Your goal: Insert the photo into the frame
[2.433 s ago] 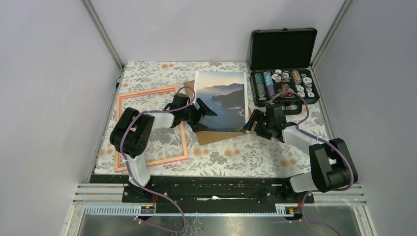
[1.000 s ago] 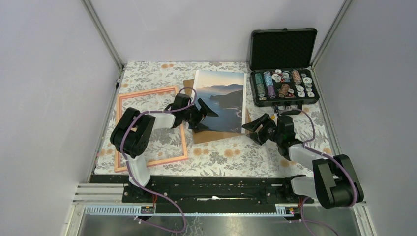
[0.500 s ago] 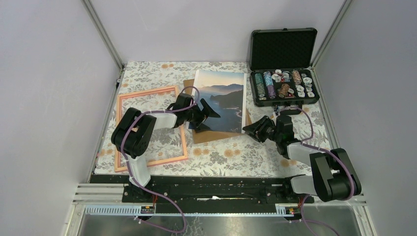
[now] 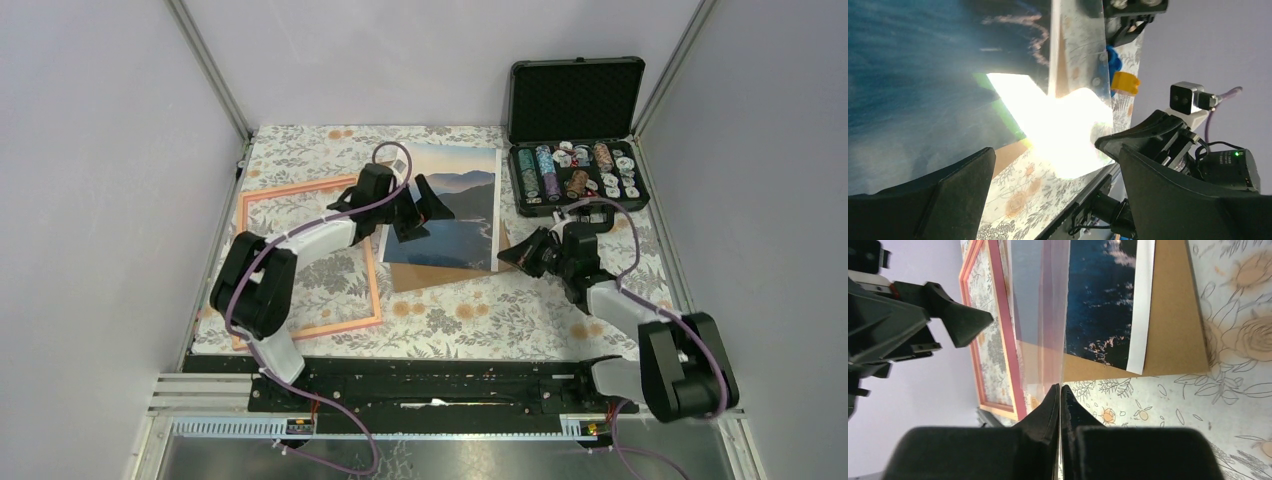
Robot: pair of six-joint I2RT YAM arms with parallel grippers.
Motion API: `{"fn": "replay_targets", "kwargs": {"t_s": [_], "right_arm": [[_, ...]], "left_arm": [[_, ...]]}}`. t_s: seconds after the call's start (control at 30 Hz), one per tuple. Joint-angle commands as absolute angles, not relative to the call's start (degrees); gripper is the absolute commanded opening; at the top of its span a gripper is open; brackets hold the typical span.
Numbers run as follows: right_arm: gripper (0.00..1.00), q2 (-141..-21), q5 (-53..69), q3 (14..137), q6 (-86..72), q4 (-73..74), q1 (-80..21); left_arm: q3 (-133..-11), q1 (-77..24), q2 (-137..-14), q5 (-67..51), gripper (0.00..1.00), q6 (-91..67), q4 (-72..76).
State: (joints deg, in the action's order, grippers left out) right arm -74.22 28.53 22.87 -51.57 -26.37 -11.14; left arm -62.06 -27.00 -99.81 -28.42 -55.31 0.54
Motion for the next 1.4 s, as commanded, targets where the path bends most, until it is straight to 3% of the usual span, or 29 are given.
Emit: {"fn": "replay_targets", "kwargs": {"t_s": [0.0, 0.3, 0.53, 1.13, 1.27, 1.37], "right_arm": [[0.0, -64.9, 20.5, 28.0, -37.2, -9.8, -11.0], [0.0, -56.5, 19.3, 25.5, -35.9, -2.8, -9.4], [0.11, -57.0, 23.0, 25.5, -36.2, -3.7, -8.2], [0.71, -74.5, 40.3, 34.7, -34.0, -10.6, -4.7], [0.73, -79.6, 42.4, 37.1, -32.7, -13.5, -3.4], [0.67, -82.9, 45.7, 38.3, -33.8, -17.6, -3.3]], "left_arm": [[-65.1, -26.7, -96.8, -25.6, 0.99, -51.1, -2.1], [-60.5, -22.7, -100.8, -26.8, 0.99, -58.1, 1.6], [-56.9, -22.4, -104.2, -25.3, 0.99, -61.7, 3.0], [-55.4, -22.5, -107.6, -25.2, 0.99, -62.6, 4.1], [-54.9, -22.5, -108.1, -25.9, 0.99, -63.0, 5.0], [-54.9, -22.6, -108.3, -26.0, 0.99, -62.9, 5.1]]}}
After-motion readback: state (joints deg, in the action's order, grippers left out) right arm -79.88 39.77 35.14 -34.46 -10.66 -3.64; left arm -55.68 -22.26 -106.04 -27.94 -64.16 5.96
